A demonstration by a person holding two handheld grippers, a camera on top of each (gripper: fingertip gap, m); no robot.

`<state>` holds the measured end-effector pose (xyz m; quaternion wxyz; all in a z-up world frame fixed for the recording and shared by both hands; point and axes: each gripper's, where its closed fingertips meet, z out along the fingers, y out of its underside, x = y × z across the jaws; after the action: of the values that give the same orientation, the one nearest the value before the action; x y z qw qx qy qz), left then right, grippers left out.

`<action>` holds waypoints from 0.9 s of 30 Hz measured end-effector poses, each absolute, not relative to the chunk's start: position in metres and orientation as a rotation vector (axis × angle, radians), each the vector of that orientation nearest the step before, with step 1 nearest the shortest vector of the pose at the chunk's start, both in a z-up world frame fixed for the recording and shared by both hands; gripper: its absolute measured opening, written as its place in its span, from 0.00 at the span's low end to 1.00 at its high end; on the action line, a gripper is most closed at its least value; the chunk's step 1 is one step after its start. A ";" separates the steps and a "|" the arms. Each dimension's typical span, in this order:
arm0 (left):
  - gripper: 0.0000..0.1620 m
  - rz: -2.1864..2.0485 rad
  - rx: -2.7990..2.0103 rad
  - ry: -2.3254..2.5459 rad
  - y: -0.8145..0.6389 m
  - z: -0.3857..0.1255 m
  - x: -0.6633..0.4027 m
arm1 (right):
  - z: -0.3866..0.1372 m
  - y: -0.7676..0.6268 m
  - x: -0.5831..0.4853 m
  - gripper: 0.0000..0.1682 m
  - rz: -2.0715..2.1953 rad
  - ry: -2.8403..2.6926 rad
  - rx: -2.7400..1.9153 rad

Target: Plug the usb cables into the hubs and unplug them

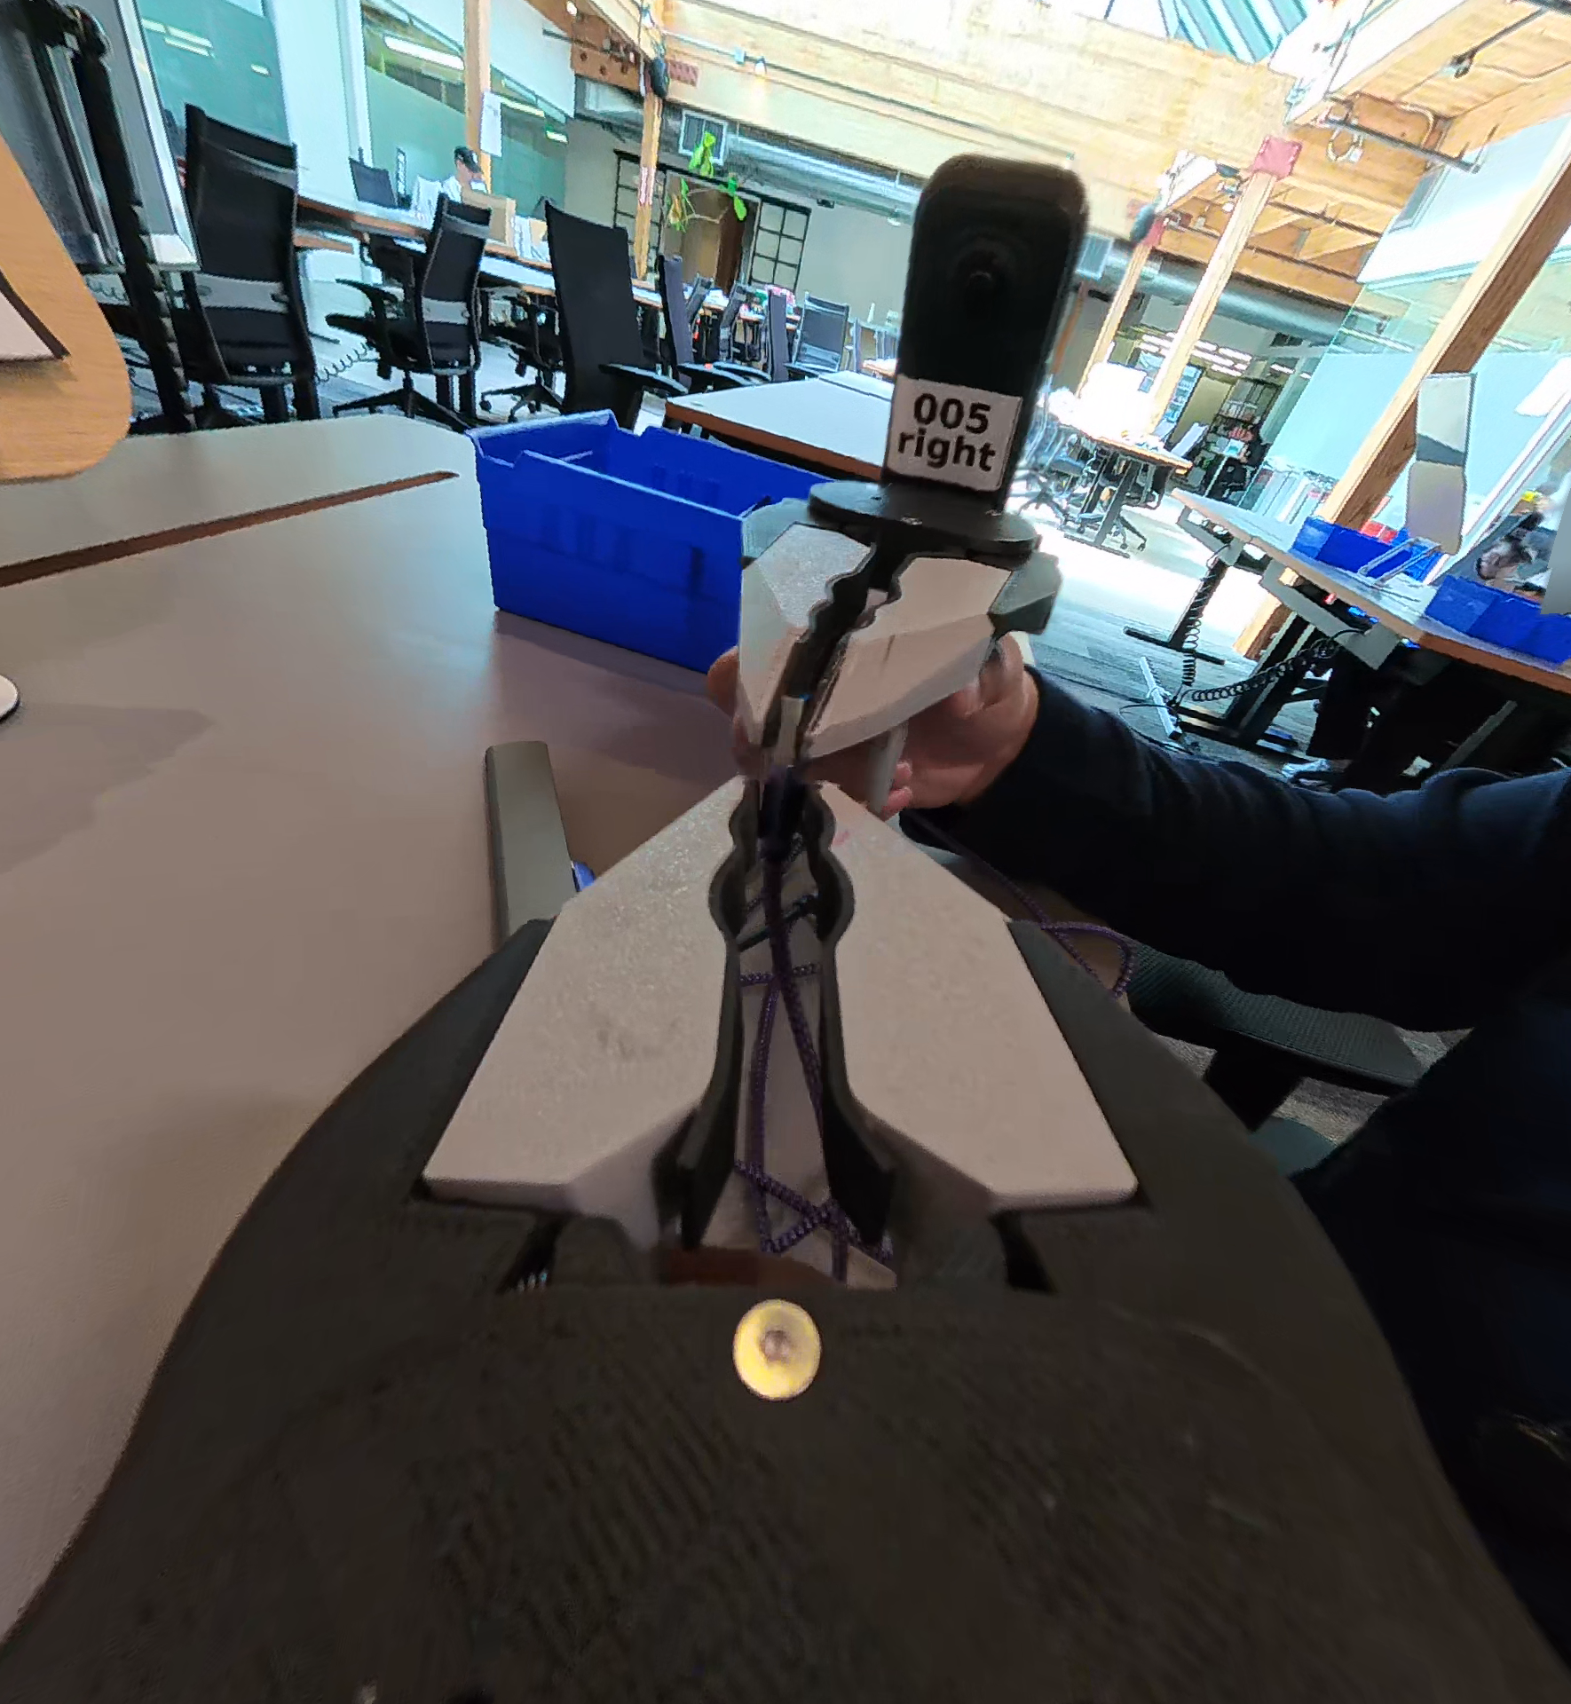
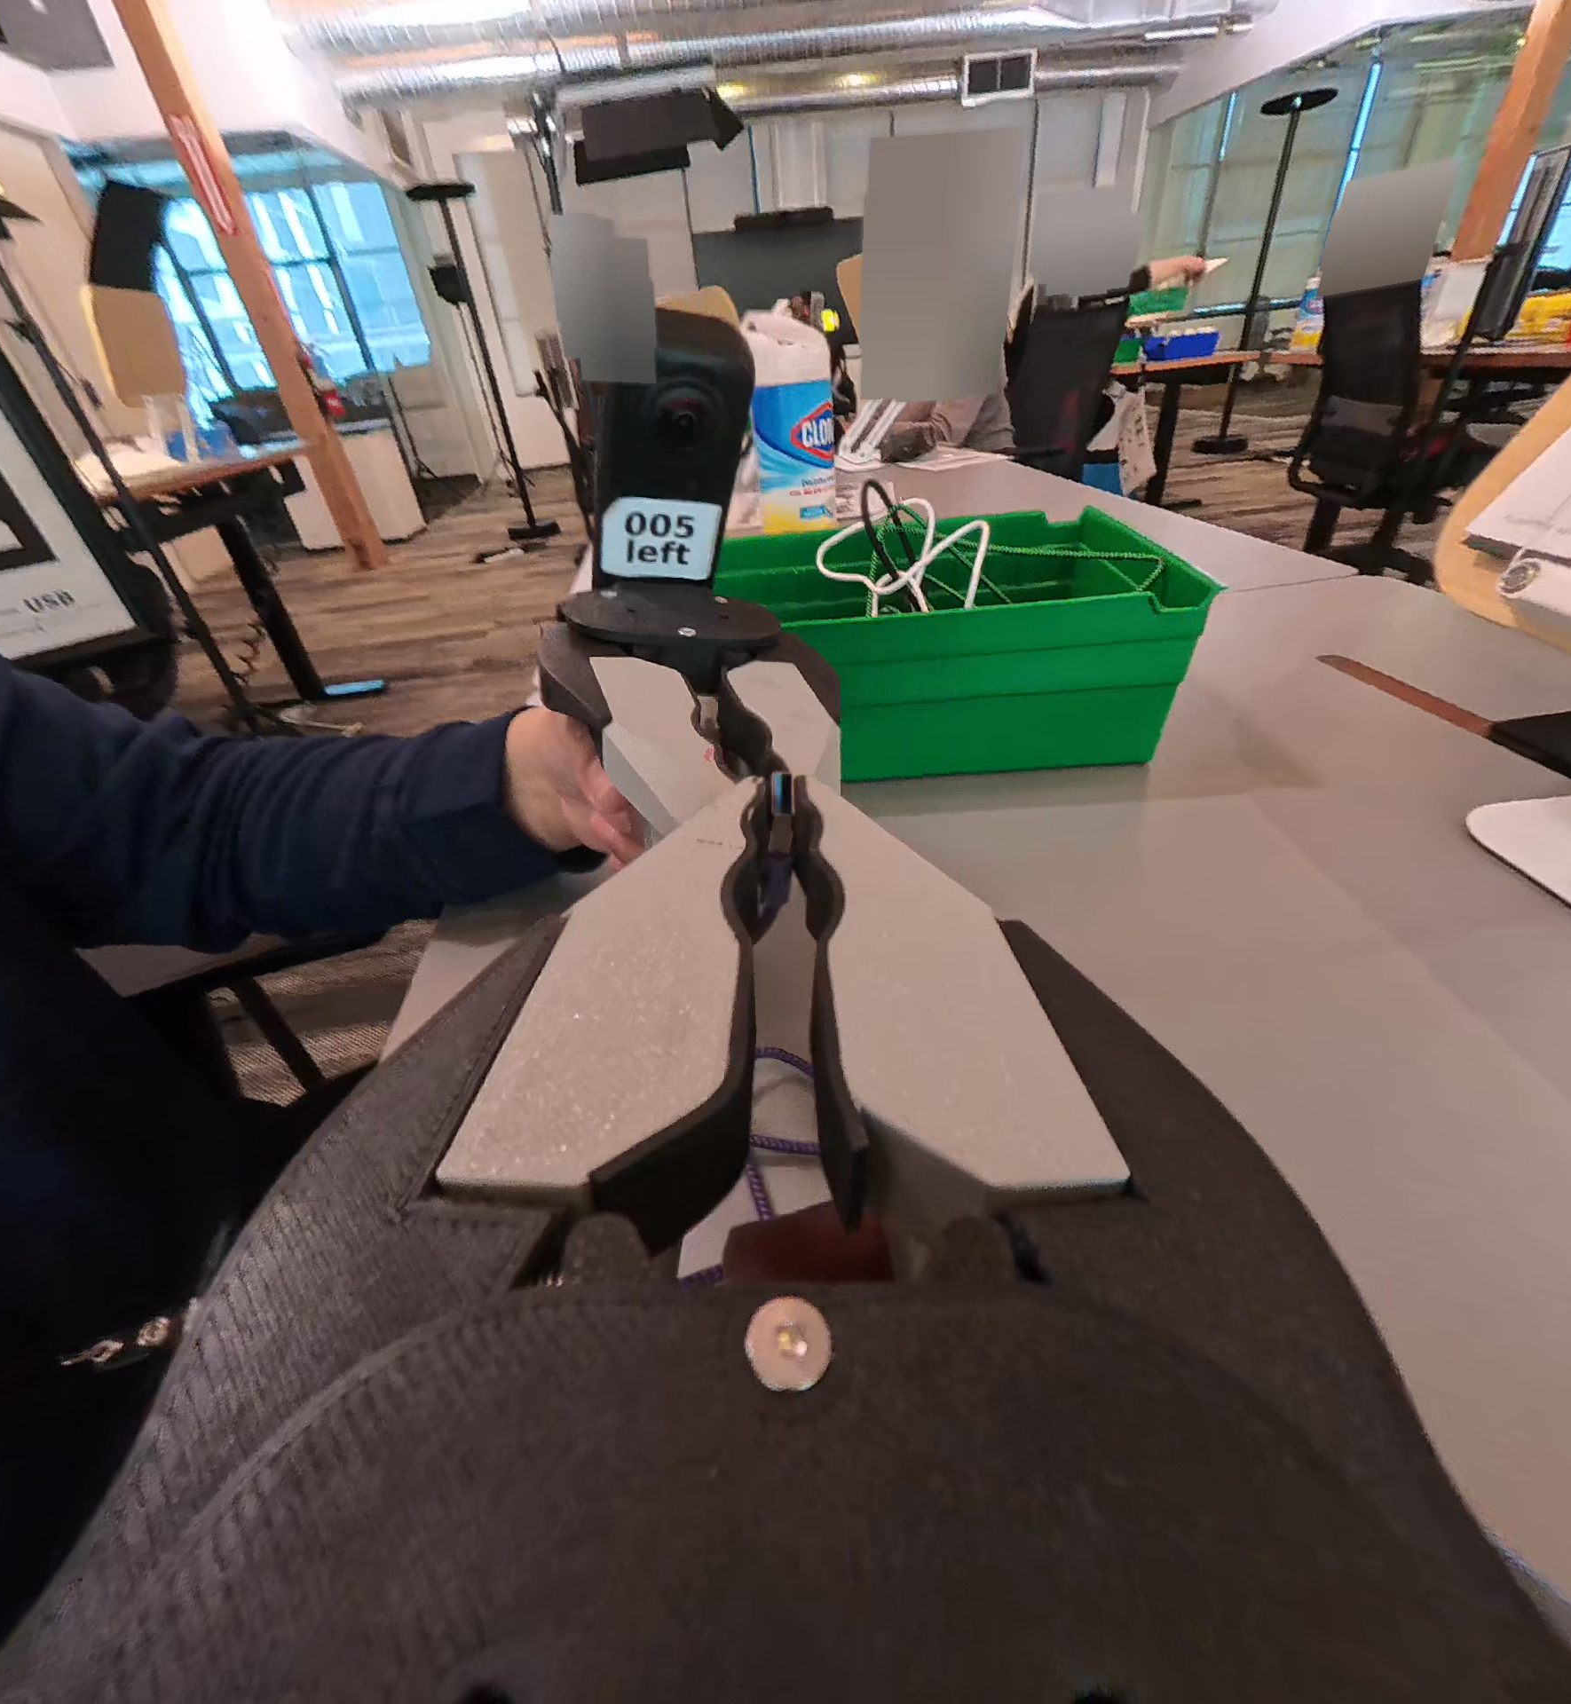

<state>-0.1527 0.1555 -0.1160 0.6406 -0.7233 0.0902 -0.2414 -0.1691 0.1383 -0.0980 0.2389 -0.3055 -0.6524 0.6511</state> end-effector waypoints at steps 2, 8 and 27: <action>0.03 -0.502 -1.633 0.231 0.151 -0.112 -0.156 | -0.093 0.141 -0.168 0.01 1.829 -1.759 -0.853; 0.00 0.193 -1.575 0.397 0.141 -0.108 -0.196 | -0.080 0.153 -0.161 0.01 2.021 -1.697 -0.937; 0.11 0.948 -1.190 0.935 0.151 -0.106 -0.153 | -0.089 0.154 -0.165 0.01 2.377 -1.650 -1.257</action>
<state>-0.1529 0.1514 -0.1060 0.6271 -0.5192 0.4078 0.4134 -0.1655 0.1539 -0.0886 -0.0068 -0.3985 -0.5230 0.7534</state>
